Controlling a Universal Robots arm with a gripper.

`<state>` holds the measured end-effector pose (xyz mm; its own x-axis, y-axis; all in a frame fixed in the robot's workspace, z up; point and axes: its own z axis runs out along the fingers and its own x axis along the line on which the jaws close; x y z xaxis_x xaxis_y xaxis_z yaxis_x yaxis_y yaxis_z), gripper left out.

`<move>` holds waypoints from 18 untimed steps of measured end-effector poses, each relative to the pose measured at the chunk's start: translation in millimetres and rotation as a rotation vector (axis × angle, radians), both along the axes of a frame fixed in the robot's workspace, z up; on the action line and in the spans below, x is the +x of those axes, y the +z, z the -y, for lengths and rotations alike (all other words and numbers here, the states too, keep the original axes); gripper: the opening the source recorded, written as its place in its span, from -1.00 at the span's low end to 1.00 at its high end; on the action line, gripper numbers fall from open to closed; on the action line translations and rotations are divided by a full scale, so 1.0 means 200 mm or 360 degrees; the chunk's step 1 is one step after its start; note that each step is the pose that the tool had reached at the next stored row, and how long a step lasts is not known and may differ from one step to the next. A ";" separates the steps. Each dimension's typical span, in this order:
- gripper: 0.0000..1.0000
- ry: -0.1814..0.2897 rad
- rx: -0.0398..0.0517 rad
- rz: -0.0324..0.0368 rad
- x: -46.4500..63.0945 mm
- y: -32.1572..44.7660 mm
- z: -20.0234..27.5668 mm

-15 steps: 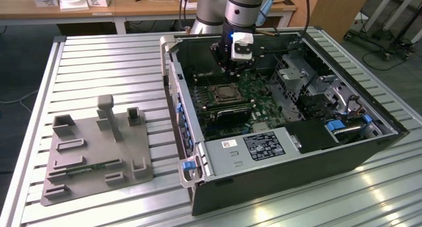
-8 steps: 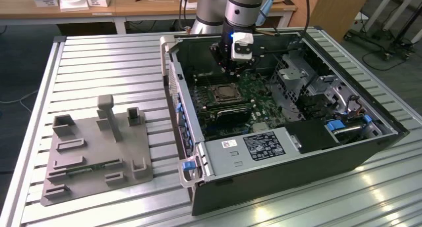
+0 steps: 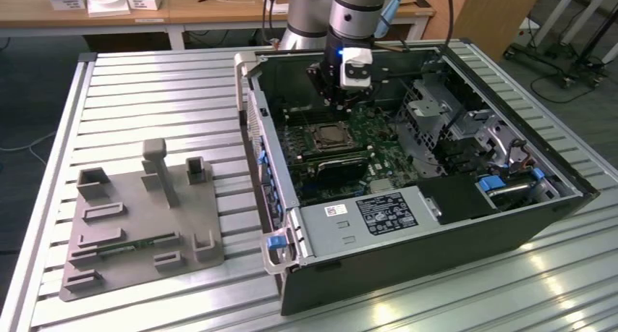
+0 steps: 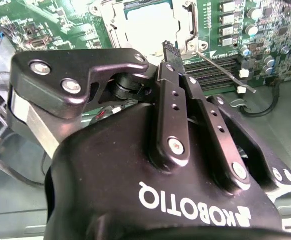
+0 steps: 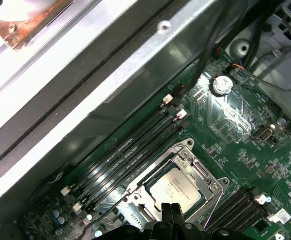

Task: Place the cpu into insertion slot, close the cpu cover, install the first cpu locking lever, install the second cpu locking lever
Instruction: 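Install the first cpu locking lever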

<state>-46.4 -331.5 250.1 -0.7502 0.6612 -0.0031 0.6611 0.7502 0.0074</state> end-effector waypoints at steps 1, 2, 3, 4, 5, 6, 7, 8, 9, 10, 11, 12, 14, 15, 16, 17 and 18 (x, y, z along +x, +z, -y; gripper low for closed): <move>-0.80 0.0021 0.0001 0.0000 0.00 0.000 0.000; -0.80 0.0036 0.0002 0.0000 0.00 0.001 0.000; -0.80 0.0043 0.0004 0.0000 0.00 0.002 0.000; -0.80 0.0047 0.0006 0.0000 0.00 0.005 0.000; -0.80 0.0049 0.0007 0.0000 0.00 0.009 0.000; -0.80 0.0049 0.0008 0.0000 0.00 0.014 0.000; -0.80 0.0049 0.0009 0.0000 0.00 0.020 0.000; -0.80 0.0049 0.0010 0.0000 0.00 0.025 0.000; -0.80 0.0050 0.0010 0.0000 0.00 0.028 0.000; -0.80 0.0050 0.0010 0.0000 0.00 0.029 0.000; -0.80 0.0050 0.0011 0.0000 0.00 0.029 0.000; -0.80 0.0051 0.0011 0.0000 -0.01 0.030 0.000; -0.80 0.0050 0.0011 0.0000 -0.02 0.030 0.000; -0.80 0.0051 0.0011 0.0000 -0.05 0.030 0.000; -0.80 0.0050 0.0011 0.0000 -0.06 0.030 0.000; -0.80 0.0050 0.0011 0.0000 -0.07 0.030 0.000; -0.80 0.0050 0.0011 0.0000 -0.07 0.030 0.000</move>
<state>-60.2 -331.5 256.1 -0.7708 0.6371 0.0013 0.6370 0.7707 0.0126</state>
